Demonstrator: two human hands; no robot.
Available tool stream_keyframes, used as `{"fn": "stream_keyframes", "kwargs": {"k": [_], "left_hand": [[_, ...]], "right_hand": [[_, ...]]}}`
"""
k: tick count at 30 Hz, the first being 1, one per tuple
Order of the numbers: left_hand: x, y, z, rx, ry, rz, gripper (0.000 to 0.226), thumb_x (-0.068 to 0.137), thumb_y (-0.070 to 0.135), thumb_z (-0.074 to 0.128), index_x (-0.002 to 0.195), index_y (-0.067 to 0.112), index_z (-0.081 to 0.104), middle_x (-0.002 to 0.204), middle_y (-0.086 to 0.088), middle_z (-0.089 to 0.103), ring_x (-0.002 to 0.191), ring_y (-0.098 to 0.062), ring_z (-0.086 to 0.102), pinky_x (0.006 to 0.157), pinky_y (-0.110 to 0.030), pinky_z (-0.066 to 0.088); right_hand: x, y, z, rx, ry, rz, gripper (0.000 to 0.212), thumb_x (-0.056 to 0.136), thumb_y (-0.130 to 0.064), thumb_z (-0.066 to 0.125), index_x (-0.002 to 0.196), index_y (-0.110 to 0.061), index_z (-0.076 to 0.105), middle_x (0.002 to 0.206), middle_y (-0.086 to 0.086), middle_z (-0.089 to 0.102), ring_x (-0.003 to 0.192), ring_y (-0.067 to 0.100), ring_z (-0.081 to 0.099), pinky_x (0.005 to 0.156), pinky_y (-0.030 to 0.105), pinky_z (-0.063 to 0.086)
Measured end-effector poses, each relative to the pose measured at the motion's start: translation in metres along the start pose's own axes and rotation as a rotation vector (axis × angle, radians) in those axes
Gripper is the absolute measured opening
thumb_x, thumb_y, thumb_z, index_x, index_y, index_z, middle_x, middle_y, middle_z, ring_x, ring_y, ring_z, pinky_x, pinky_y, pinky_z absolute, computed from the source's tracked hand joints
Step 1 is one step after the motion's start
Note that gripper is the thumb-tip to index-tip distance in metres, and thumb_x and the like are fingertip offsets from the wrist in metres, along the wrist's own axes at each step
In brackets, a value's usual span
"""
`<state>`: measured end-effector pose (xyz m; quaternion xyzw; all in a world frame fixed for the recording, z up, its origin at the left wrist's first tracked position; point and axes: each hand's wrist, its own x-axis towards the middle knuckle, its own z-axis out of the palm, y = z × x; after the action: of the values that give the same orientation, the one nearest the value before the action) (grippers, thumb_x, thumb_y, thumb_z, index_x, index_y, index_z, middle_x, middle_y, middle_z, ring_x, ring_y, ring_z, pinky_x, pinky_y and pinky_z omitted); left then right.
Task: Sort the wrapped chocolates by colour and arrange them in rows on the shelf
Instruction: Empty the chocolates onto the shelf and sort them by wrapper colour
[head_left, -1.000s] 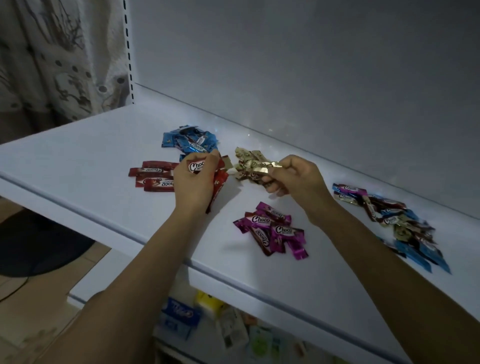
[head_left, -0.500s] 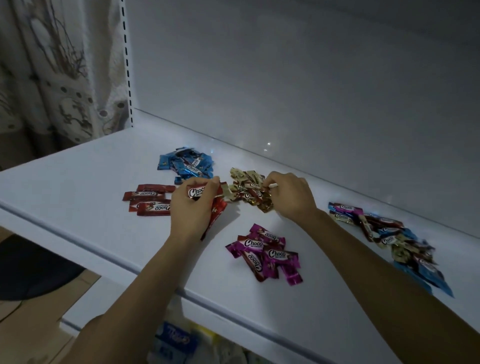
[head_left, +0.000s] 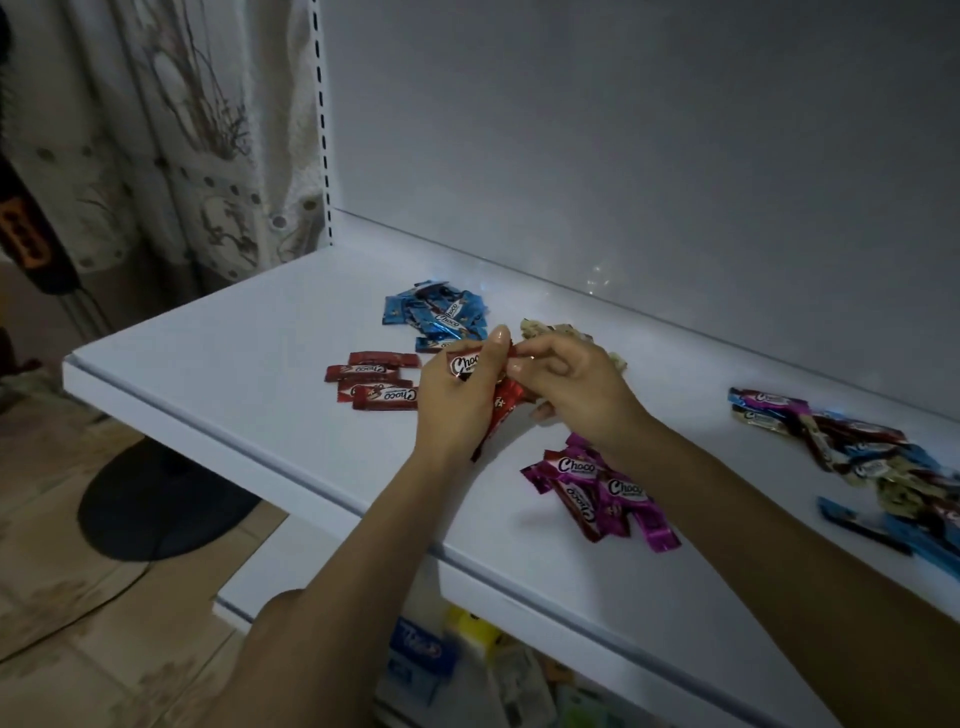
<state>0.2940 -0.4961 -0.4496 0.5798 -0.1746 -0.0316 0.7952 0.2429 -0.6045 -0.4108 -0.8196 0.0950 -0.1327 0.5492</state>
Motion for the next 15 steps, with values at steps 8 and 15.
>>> {"fn": "stream_keyframes", "kwargs": {"k": [8, 15], "left_hand": [[0.002, -0.004, 0.001, 0.051, -0.007, -0.021, 0.024, 0.093, 0.034, 0.062, 0.090, 0.011, 0.070, 0.085, -0.006, 0.073, 0.081, -0.020, 0.070, 0.075, -0.034, 0.056], [0.001, -0.010, 0.001, 0.089, -0.046, -0.004, 0.032, 0.093, 0.041, 0.059, 0.089, 0.011, 0.070, 0.080, -0.009, 0.072, 0.078, -0.030, 0.069, 0.076, -0.048, 0.055]], "right_hand": [[0.002, -0.003, -0.005, 0.171, 0.163, 0.056, 0.005, 0.091, -0.005, 0.060, 0.095, -0.007, 0.059, 0.081, 0.011, 0.067, 0.056, 0.013, 0.066, 0.050, 0.020, 0.049], [-0.004, -0.003, -0.012, 0.101, 0.132, 0.040, 0.017, 0.094, -0.012, 0.057, 0.107, -0.001, 0.059, 0.080, 0.007, 0.065, 0.053, 0.008, 0.060, 0.045, 0.022, 0.046]]}}
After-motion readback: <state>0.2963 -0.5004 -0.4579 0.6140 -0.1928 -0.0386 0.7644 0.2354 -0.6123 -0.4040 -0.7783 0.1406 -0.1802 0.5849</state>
